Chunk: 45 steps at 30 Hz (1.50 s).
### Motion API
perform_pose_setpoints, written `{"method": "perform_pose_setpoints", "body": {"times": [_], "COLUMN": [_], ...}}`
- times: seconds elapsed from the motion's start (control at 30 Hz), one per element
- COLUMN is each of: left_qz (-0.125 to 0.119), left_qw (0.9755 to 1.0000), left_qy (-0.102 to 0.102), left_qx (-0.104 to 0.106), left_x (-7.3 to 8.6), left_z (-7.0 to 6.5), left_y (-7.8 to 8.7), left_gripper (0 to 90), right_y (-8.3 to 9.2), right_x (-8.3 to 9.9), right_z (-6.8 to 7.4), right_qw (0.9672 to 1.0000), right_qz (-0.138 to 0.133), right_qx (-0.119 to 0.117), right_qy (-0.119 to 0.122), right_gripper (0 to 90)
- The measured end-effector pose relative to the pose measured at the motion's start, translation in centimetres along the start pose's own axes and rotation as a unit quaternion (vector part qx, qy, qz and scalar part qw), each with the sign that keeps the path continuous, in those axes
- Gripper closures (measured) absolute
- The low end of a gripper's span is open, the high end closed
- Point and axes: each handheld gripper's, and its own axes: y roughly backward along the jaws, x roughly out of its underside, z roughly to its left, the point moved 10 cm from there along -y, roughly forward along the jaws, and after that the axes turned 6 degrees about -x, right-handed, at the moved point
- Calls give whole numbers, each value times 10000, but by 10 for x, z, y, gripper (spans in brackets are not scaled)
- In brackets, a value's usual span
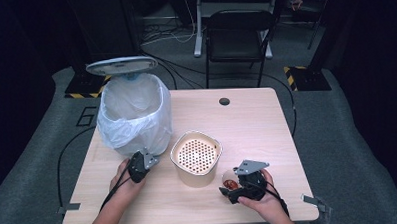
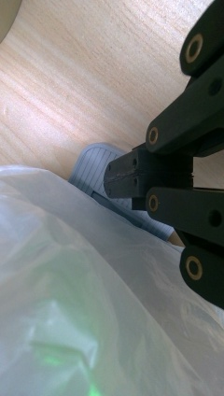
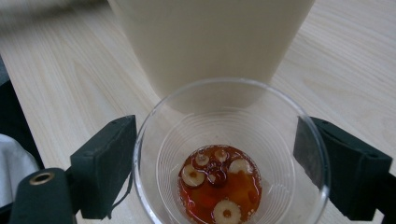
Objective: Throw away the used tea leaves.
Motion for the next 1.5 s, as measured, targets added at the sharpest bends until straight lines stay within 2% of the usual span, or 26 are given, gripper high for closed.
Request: {"method": "perform_pose_setpoints", "body": {"times": [0.4, 0.43, 0.53, 0.57, 0.8, 0.87, 0.97, 1.03, 1.13, 1.23, 1.33, 1.4, 1.43, 1.5], "left_qz": [16, 3, 20, 19, 8, 9, 7, 21, 15, 21, 20, 11, 1, 31], "left_qw": [10000, 10000, 10000, 10000, 10000, 10000, 10000, 10000, 10000, 10000, 10000, 10000, 10000, 10000], "left_qy": [29, 17, 10, 12, 10, 12, 33, 23, 27, 23, 28, 27, -1, -1], "left_qx": [-23, -19, -17, -18, -18, -19, -20, -22, -25, -22, -22, -11, -5, -2], "left_x": [0, 0, 0, 0, 0, 0, 0, 0, 0, 0, 0, 0, 0, 0], "left_z": [0, 0, 1, 0, 0, 0, 0, 0, 0, 0, 0, 0, 0, 0], "left_y": [0, 0, 0, 0, 0, 0, 0, 0, 0, 0, 0, 0, 0, 0], "left_gripper": [900, 900, 900, 900, 900, 900, 900, 900, 900, 900, 900, 900, 900, 900], "right_y": [-9, -9, -11, -12, -12, -11, -11, -11, -11, -10, -10, -9, -9, -5], "right_x": [10, 11, 12, 13, 10, 11, 11, 11, 11, 9, 9, 9, 8, 4], "right_z": [-1, -2, -3, -2, -2, -3, -2, -3, -2, -3, -1, -1, -1, -3], "right_qw": [9999, 9999, 9999, 9998, 9999, 9999, 9999, 9998, 9999, 9998, 9998, 9995, 9997, 9996], "right_qz": [98, 128, 137, 180, 72, 94, 90, 112, 118, 93, 150, 185, 165, 132], "right_qx": [25, 5, 32, 50, 42, 13, -1, -18, -27, 27, -31, -59, -34, -28], "right_qy": [1, 74, 98, 44, 60, 112, 56, 138, 86, 190, 152, 231, 188, 248], "right_gripper": [150, 158, 165, 166, 257, 262, 270, 278, 293, 302, 305, 306, 307, 309]}}
